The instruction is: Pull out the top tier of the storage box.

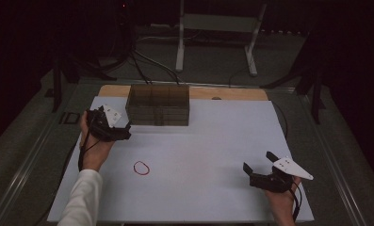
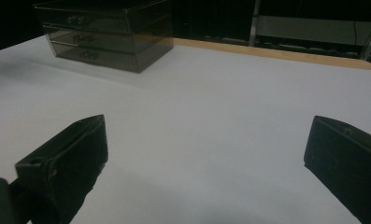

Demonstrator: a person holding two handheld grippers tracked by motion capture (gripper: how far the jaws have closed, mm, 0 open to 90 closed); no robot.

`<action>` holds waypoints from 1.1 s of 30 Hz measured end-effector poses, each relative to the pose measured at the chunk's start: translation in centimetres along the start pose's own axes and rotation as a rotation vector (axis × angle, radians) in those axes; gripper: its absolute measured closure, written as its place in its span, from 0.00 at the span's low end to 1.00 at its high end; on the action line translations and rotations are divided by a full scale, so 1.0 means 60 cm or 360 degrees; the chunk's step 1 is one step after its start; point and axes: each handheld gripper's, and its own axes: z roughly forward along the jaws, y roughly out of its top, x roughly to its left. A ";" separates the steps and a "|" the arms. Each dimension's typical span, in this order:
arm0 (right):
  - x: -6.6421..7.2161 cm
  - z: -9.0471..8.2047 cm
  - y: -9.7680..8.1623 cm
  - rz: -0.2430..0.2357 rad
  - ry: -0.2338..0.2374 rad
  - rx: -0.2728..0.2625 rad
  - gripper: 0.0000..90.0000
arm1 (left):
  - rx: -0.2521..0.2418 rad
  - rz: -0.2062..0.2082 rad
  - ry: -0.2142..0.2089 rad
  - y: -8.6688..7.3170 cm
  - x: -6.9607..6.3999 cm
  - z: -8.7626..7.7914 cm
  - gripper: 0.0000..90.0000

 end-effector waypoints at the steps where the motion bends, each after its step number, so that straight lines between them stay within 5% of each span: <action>1: 0.000 0.000 0.000 0.0000 0.0001 0.0000 0.00 | 0.0003 0.0006 0.0001 0.000 0.000 0.002 0.01; 15: 0.001 0.002 0.000 -0.0002 0.0005 0.0003 0.00 | -0.0018 -0.0053 -0.0012 0.007 0.016 0.016 0.01; 33: 0.001 0.002 0.000 -0.0003 0.0010 0.0002 0.00 | 0.0090 0.0184 -0.0054 0.025 -0.006 0.038 0.01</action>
